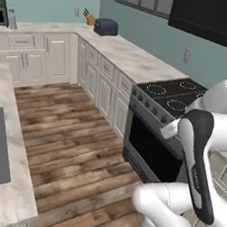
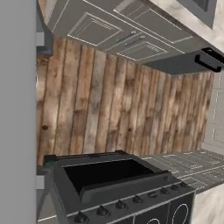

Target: Move the donut and butter stick from the top shelf to the second highest shelf to make space. Then, place the pitcher from the counter on the cleared top shelf.

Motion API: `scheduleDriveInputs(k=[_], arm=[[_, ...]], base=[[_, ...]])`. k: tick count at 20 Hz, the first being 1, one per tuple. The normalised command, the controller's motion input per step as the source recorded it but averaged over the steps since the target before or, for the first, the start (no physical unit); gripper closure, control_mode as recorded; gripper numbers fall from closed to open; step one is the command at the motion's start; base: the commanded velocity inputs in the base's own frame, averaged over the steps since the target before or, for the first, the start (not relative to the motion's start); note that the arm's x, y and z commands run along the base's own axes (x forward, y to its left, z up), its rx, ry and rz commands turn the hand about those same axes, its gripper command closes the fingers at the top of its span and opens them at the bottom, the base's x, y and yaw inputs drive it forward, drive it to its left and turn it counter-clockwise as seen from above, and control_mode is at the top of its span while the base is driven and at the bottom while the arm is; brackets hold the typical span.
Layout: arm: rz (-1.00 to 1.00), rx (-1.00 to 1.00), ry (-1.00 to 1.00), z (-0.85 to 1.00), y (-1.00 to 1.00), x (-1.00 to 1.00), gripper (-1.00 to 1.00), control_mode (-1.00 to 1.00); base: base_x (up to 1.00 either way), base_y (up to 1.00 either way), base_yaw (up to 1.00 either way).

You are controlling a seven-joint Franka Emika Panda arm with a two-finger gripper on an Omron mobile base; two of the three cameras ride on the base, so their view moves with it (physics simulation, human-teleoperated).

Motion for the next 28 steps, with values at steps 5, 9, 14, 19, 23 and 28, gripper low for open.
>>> scheduleDriveInputs(k=[5, 9, 14, 19, 23, 28], arm=[[0.00, 0.00, 0.00, 0.00, 0.00, 0.00, -1.00, 1.00], [0.00, 0.00, 0.00, 0.00, 0.00, 0.00, -1.00, 1.00], [0.00, 0.00, 0.00, 0.00, 0.00, 0.00, -1.00, 1.00], [0.00, 0.00, 0.00, 0.00, 0.00, 0.00, -1.00, 1.00], [0.00, 0.00, 0.00, 0.00, 0.00, 0.00, -1.00, 1.00], [0.00, 0.00, 0.00, 0.00, 0.00, 0.00, -1.00, 1.00]], base=[[0.19, -0.70, -0.59], [0.75, 0.01, -0.05], [1.00, 0.31, 0.45], [1.00, 0.29, 0.58], [1.00, 0.22, 0.55], [1.00, 0.00, 0.38]])
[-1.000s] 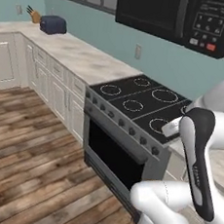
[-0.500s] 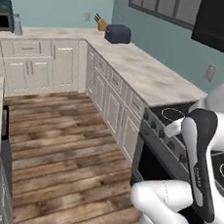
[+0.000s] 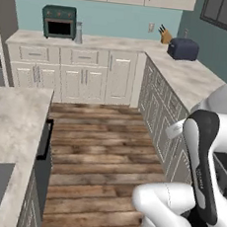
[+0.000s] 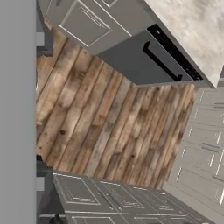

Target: Move the donut and butter stick from the top shelf to the second highest shelf to make space. Then, place the pitcher from the counter on the cleared top shelf.

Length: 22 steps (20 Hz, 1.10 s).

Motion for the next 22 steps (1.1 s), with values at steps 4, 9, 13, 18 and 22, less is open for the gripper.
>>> scheduleDriveInputs(k=[4, 9, 13, 18, 22], arm=[[0.00, 0.00, 0.00, 0.00, 0.00, 0.00, -1.00, 1.00], [0.00, 0.00, 0.00, 0.00, 0.00, 0.00, -1.00, 1.00], [0.00, 0.00, 0.00, 0.00, 0.00, 0.00, -1.00, 1.00], [0.00, 0.00, 0.00, 0.00, 0.00, 0.00, -1.00, 1.00], [0.00, 0.00, 0.00, 0.00, 0.00, 0.00, -1.00, 1.00]], base=[[1.00, 0.00, 0.21], [1.00, 0.01, 0.15], [1.00, 0.14, 0.07], [1.00, 0.18, 0.04], [1.00, 0.20, 0.03]])
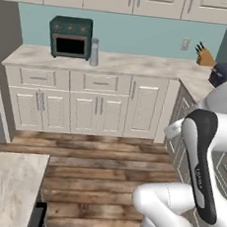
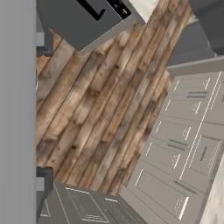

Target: Move the donut and butter stick from the top shelf to the second highest shelf to make space. Then, place the pitcher from the counter on the cleared top shelf.

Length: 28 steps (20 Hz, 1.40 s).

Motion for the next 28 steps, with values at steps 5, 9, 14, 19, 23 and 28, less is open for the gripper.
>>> scheduleDriveInputs(k=[5, 9, 14, 19, 23, 28], arm=[[0.00, 0.00, 0.00, 0.00, 0.00, 0.00, -1.00, 1.00], [0.00, 0.00, 0.00, 0.00, 0.00, 0.00, -1.00, 1.00], [0.00, 0.00, 0.00, 0.00, 0.00, 0.00, -1.00, 1.00], [0.00, 0.00, 0.00, 0.00, 0.00, 0.00, -1.00, 1.00], [0.00, 0.00, 0.00, 0.00, 0.00, 0.00, -1.00, 1.00], [0.00, 0.00, 0.00, 0.00, 0.00, 0.00, -1.00, 1.00]], base=[[1.00, 0.24, 0.02], [1.00, 0.28, 0.01], [1.00, 0.38, 0.00], [1.00, 0.48, 0.00], [1.00, 0.46, -0.01], [1.00, 0.37, -0.02]])
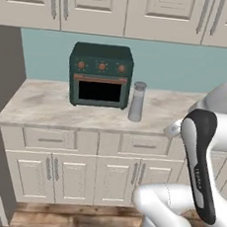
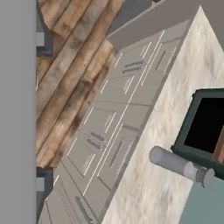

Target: Move the donut and butter stick from the top shelf to the second highest shelf to make space. Then, place the pitcher from the counter on the cleared top shelf.

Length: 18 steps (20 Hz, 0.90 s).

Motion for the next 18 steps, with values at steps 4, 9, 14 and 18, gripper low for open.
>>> scheduleDriveInputs(k=[4, 9, 14, 18], arm=[[0.00, 0.00, 0.00, 0.00, 0.00, 0.00, -1.00, 1.00], [0.00, 0.00, 0.00, 0.00, 0.00, 0.00, -1.00, 1.00], [-0.09, 0.00, 0.00, -0.20, 0.00, 0.34, -1.00, -1.00], [-0.15, 0.00, -0.01, -0.33, 0.00, 0.16, -1.00, -1.00]], base=[[0.99, 0.24, -0.03], [0.83, 0.08, -0.06], [0.13, 0.00, -0.02], [0.00, 0.00, 0.00]])
